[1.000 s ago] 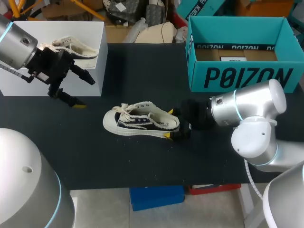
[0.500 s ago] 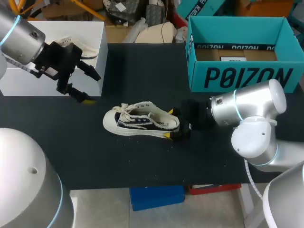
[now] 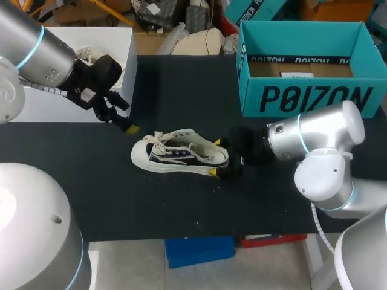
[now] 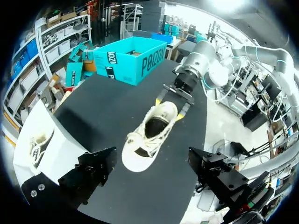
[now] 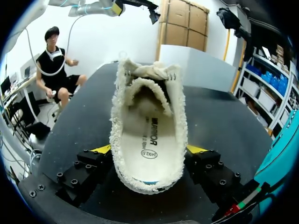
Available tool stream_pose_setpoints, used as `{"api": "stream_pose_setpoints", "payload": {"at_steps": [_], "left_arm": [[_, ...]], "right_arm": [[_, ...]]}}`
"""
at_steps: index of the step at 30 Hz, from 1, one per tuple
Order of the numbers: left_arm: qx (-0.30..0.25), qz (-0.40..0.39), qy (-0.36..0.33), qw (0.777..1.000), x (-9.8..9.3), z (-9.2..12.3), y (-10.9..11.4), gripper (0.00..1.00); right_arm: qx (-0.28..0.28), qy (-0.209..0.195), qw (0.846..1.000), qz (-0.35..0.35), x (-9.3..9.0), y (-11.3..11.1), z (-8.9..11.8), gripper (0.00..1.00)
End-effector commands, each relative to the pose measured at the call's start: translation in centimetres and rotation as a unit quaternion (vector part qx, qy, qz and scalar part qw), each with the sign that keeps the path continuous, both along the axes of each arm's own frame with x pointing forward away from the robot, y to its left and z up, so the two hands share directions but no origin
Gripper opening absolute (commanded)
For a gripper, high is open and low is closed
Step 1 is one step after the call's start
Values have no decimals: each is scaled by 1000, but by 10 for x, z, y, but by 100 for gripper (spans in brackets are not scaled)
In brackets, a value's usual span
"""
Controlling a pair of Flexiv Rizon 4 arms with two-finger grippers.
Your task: Take the shoe out of the shoebox, open the shoe tongue, remove and reinsert the insole, then place the shoe into the shoebox
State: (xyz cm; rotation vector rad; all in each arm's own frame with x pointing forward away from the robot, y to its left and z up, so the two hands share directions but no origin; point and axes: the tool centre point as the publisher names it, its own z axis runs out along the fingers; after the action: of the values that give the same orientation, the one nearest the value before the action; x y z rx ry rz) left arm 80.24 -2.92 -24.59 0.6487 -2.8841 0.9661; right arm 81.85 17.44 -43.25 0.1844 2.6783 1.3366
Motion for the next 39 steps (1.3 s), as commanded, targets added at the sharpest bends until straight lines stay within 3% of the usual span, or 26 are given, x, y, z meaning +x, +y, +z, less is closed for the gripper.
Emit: {"api": "stream_pose_setpoints", "payload": {"at_steps": [1, 6, 8, 12, 22, 34, 39], "left_arm": [[4, 3, -2, 1000, -1, 0, -1, 100], [7, 17, 6, 1000, -1, -1, -5, 100], [38, 43, -6, 998, 1, -7, -12, 100], [53, 83, 26, 995, 14, -16, -20, 100], [101, 172, 57, 978, 36, -6, -39, 100], [147, 212, 109, 960, 12, -18, -72, 100], [202, 271, 125, 933, 8, -34, -81, 100]], "right_arm": [[-1, 1, 1000, 0, 1, 0, 0, 0], [-1, 1, 1000, 0, 1, 0, 0, 0], [-1, 1, 1000, 0, 1, 0, 0, 0], [-1, 1, 1000, 0, 1, 0, 0, 0], [-1, 1, 1000, 0, 1, 0, 0, 0], [-1, 1, 1000, 0, 1, 0, 0, 0], [-1, 1, 1000, 0, 1, 0, 0, 0]]}}
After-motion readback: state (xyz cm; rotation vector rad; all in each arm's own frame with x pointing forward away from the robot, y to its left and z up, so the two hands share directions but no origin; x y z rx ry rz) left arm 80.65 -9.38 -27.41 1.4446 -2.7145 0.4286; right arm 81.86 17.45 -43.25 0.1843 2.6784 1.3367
